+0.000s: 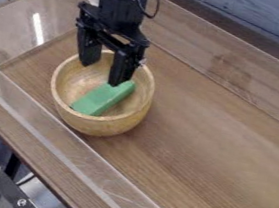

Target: Remove the green block from inside the brown bowl and put it on the table

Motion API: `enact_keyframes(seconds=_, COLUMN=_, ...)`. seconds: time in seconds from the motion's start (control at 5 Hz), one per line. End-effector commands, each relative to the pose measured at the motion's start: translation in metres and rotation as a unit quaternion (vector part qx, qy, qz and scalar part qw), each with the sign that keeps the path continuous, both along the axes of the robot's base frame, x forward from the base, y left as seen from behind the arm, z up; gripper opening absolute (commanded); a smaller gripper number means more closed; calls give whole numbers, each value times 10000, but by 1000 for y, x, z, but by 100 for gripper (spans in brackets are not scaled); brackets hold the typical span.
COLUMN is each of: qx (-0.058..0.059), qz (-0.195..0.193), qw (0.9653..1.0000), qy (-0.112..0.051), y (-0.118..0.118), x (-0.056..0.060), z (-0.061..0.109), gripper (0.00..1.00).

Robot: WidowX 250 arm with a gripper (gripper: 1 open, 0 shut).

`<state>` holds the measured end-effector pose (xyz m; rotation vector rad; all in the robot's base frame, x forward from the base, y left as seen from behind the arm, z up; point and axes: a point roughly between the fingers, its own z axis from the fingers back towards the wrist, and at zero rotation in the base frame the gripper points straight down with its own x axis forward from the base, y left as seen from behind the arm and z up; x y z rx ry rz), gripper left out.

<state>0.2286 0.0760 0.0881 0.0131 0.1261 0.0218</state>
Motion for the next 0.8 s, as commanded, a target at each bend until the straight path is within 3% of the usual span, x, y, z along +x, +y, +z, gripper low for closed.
enact_keyframes(seconds=0.0, qx=75, qz=32, qw=9998, qy=-186, y=4, x=3, z=6, gripper=100)
enact_keyframes(seconds=0.6, qx=12, qz=78, qw=9998, qy=-159, y=2, x=1, z=-7, gripper=100)
